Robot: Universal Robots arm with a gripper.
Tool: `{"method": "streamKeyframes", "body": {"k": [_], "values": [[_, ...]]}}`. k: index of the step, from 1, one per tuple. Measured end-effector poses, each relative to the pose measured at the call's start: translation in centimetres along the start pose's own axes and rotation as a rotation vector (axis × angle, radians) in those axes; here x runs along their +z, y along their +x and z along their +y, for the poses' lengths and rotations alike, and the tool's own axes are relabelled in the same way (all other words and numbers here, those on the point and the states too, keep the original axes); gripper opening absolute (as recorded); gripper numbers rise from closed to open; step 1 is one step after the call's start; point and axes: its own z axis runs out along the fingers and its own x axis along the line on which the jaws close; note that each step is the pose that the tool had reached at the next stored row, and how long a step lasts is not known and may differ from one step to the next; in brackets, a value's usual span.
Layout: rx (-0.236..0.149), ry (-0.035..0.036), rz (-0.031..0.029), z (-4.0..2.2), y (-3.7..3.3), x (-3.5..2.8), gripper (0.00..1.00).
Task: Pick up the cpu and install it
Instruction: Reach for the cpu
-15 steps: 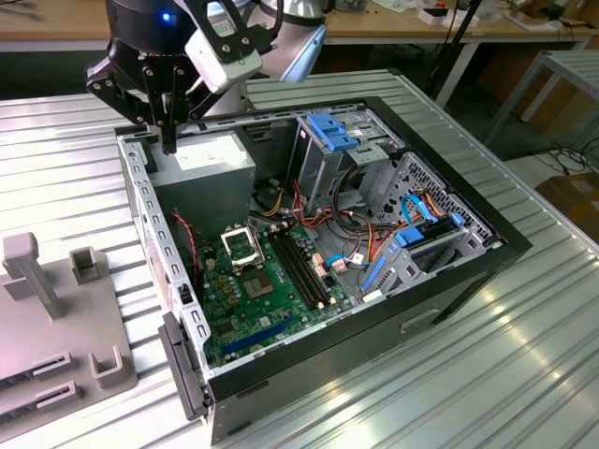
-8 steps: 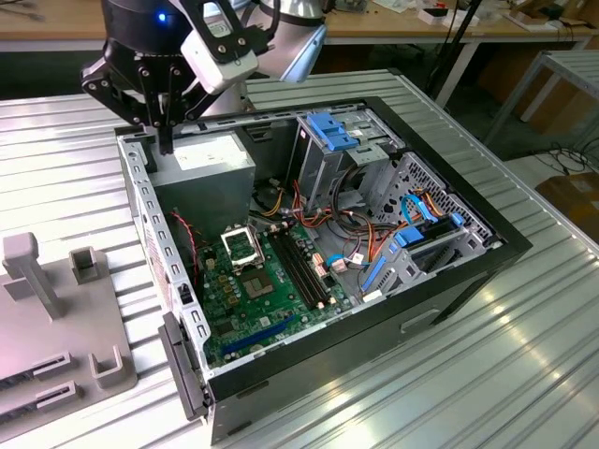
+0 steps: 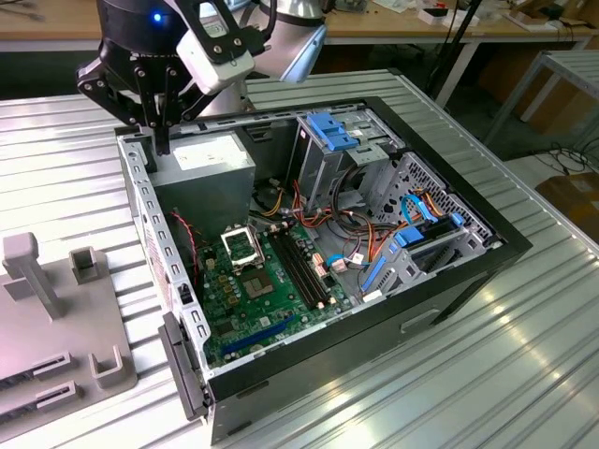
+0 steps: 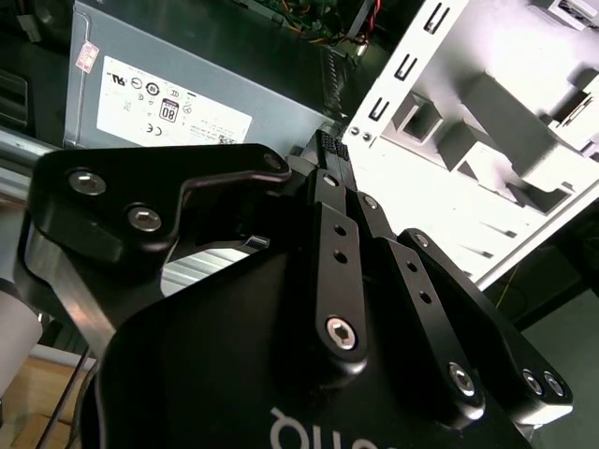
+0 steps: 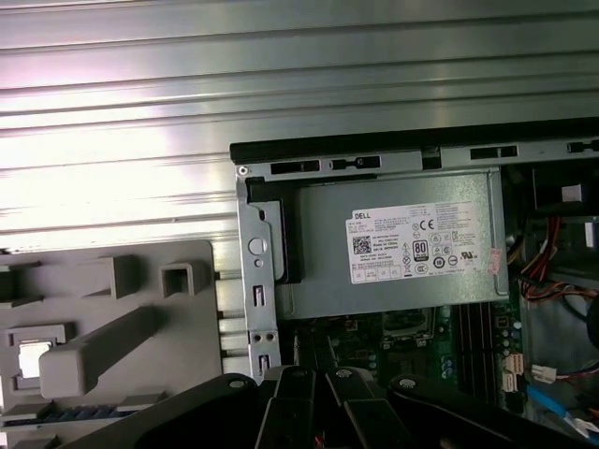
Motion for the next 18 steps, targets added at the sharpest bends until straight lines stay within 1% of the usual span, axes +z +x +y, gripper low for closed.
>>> {"method": "streamKeyframes", "body": {"k": [18], "values": [[0.0,0.0006,0.0077,-0.06,0.74,0.03,0.11]]}}
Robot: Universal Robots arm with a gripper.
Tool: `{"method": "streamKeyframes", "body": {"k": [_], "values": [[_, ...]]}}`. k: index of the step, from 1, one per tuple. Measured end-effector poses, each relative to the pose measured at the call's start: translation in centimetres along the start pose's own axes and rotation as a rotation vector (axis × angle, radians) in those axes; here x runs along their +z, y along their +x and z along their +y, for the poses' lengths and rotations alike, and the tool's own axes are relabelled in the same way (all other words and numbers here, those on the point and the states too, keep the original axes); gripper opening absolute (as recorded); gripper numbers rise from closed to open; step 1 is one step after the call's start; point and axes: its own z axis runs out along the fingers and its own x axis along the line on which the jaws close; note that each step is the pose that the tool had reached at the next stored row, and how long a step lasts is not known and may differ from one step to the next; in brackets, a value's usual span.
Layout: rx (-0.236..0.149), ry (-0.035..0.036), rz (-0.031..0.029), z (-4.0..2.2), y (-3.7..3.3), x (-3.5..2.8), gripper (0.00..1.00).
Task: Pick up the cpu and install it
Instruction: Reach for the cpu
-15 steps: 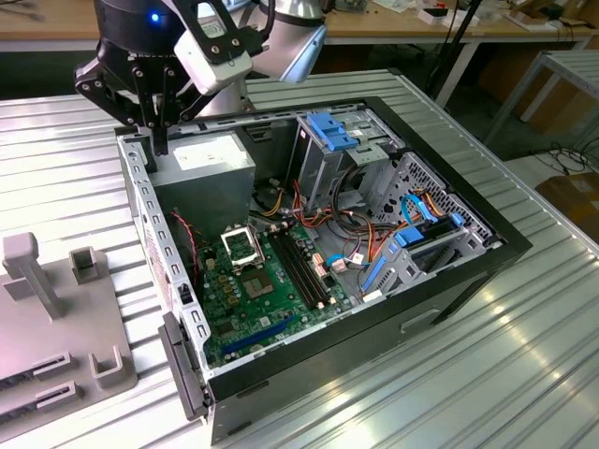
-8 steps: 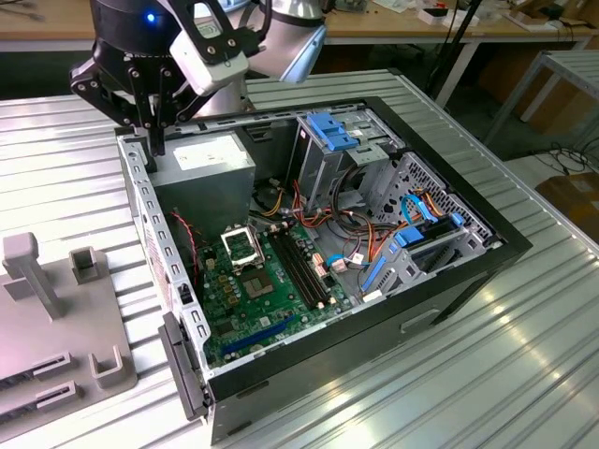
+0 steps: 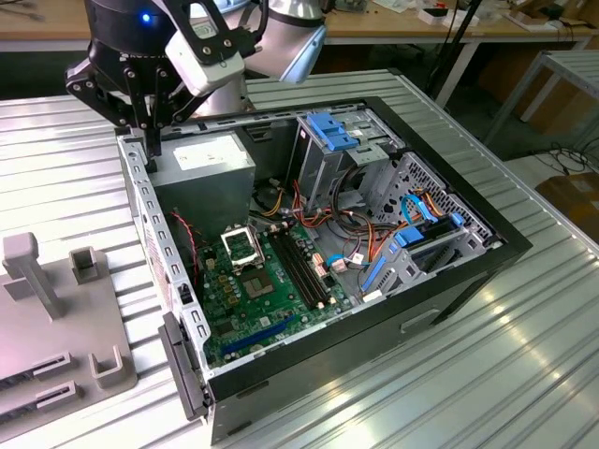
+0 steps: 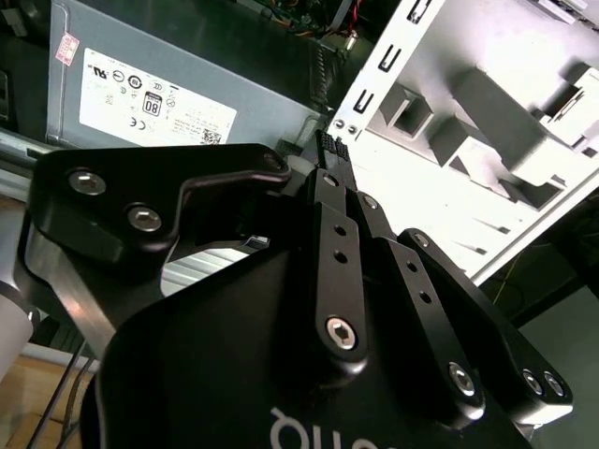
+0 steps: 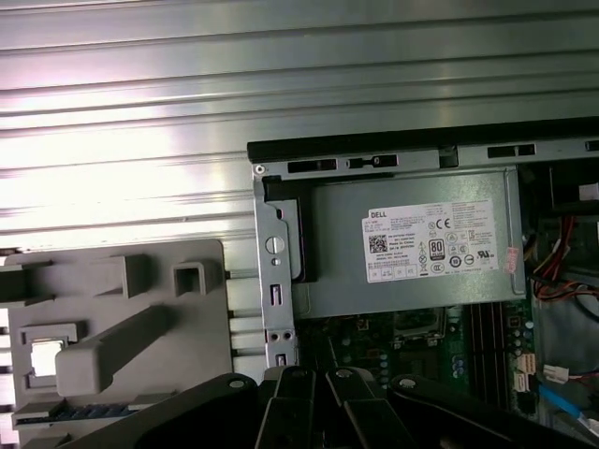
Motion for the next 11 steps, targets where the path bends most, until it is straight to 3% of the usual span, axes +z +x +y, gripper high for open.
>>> {"method": "streamKeyframes", "body": {"k": [11], "values": [[0.0,0.0005,0.0061,-0.05,0.59,0.03,0.11]]}}
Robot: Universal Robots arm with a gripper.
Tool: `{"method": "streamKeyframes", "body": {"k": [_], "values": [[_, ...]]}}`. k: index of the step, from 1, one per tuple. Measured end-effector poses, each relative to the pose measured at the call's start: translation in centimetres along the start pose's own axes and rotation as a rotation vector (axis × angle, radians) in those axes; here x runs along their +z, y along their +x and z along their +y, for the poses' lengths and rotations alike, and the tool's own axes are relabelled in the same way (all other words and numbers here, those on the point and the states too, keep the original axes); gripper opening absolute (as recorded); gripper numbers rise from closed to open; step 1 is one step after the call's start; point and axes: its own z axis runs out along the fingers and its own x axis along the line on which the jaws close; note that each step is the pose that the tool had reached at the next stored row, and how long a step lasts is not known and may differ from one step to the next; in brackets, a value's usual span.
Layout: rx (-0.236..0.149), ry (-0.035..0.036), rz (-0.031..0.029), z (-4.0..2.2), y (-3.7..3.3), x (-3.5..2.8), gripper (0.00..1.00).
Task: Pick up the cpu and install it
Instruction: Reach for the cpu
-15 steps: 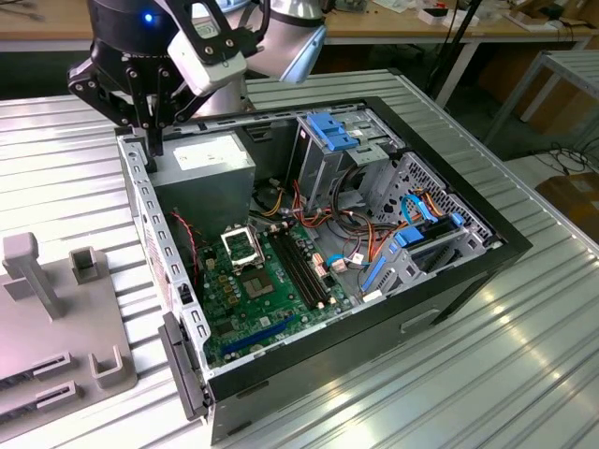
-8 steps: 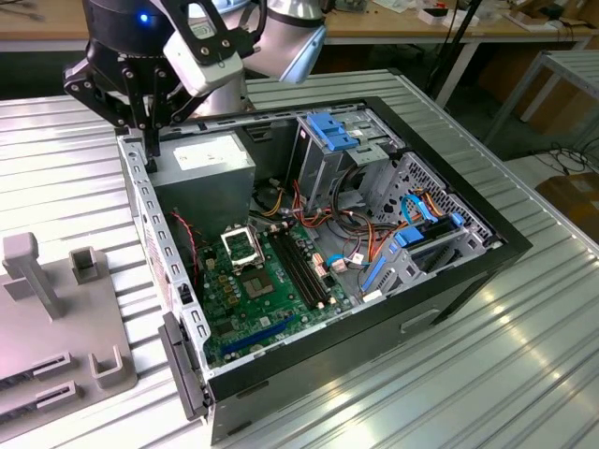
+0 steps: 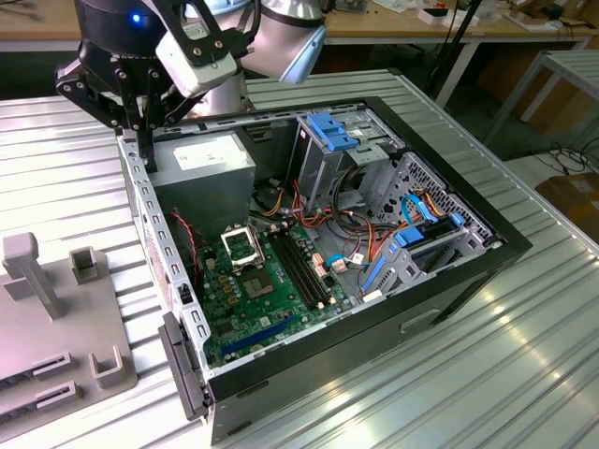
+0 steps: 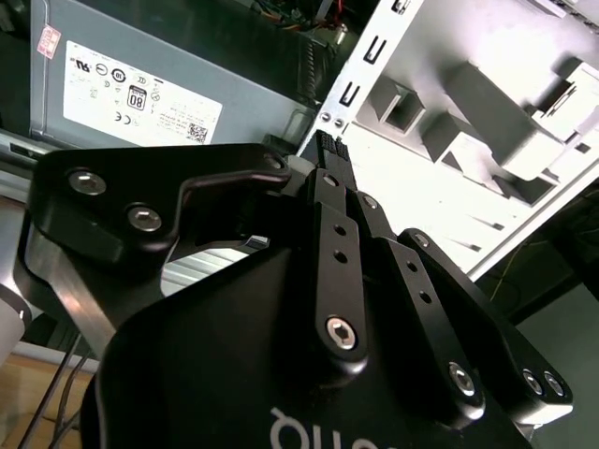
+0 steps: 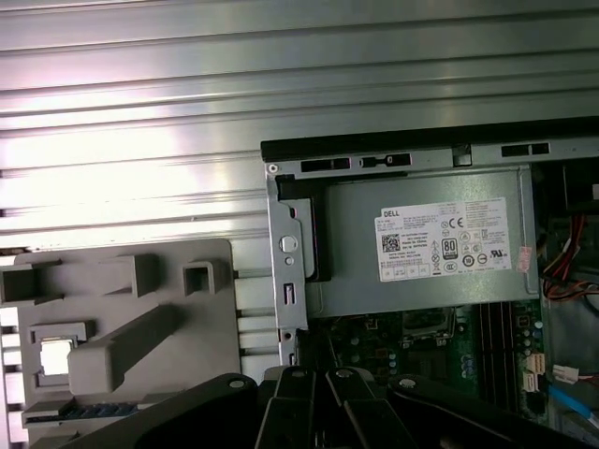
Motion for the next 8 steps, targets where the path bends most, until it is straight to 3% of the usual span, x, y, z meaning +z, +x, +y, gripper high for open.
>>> {"method": "streamKeyframes", "body": {"k": [8], "values": [[0.0,0.0001,0.0013,-0.01,0.16,0.0,0.11]]}}
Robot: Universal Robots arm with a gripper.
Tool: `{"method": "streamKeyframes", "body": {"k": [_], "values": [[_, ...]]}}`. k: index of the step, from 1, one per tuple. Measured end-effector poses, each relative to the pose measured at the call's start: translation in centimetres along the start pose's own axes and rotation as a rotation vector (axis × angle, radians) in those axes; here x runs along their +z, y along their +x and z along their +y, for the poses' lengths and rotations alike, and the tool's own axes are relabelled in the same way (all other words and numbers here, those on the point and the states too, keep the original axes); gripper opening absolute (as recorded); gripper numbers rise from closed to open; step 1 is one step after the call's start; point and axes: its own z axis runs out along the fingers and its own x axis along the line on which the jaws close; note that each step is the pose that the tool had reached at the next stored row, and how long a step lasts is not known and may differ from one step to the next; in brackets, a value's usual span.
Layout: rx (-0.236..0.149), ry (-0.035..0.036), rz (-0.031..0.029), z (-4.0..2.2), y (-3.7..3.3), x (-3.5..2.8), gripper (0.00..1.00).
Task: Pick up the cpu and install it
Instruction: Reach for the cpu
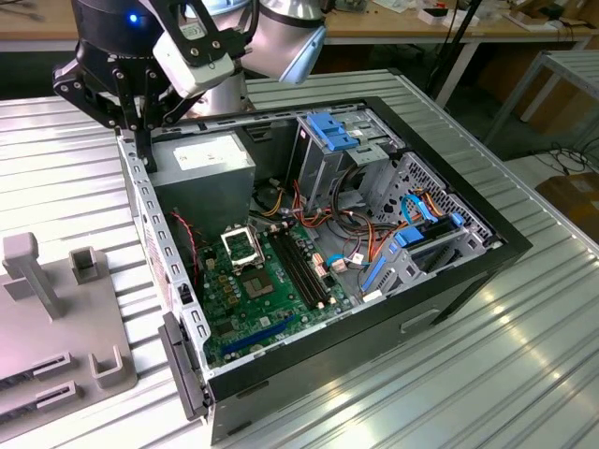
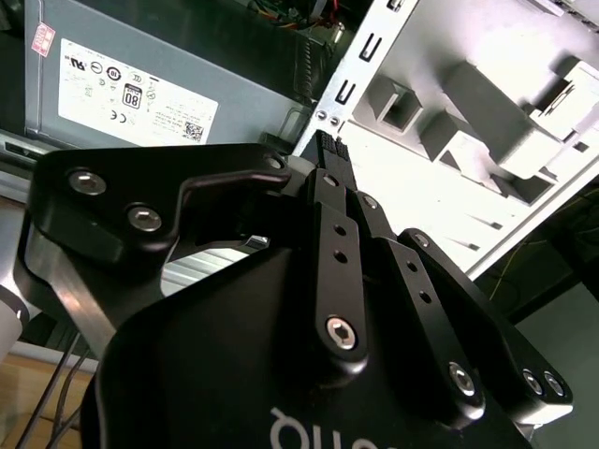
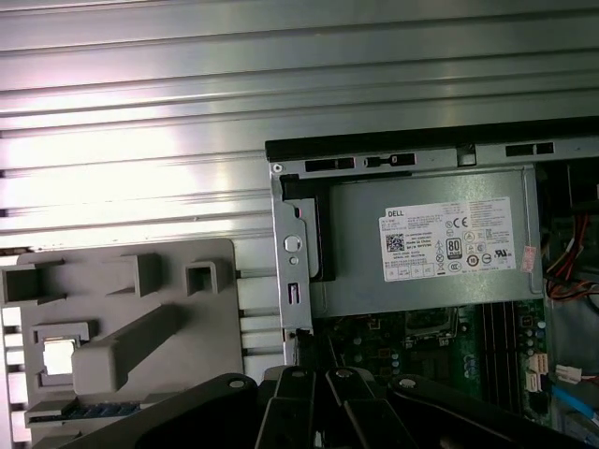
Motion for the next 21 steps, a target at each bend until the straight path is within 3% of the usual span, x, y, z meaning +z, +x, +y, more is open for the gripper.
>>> {"method": "streamKeyframes", "body": {"k": [21], "values": [[0.0,0.0001,0.0023,-0.06,0.81,0.02,0.11]]}}
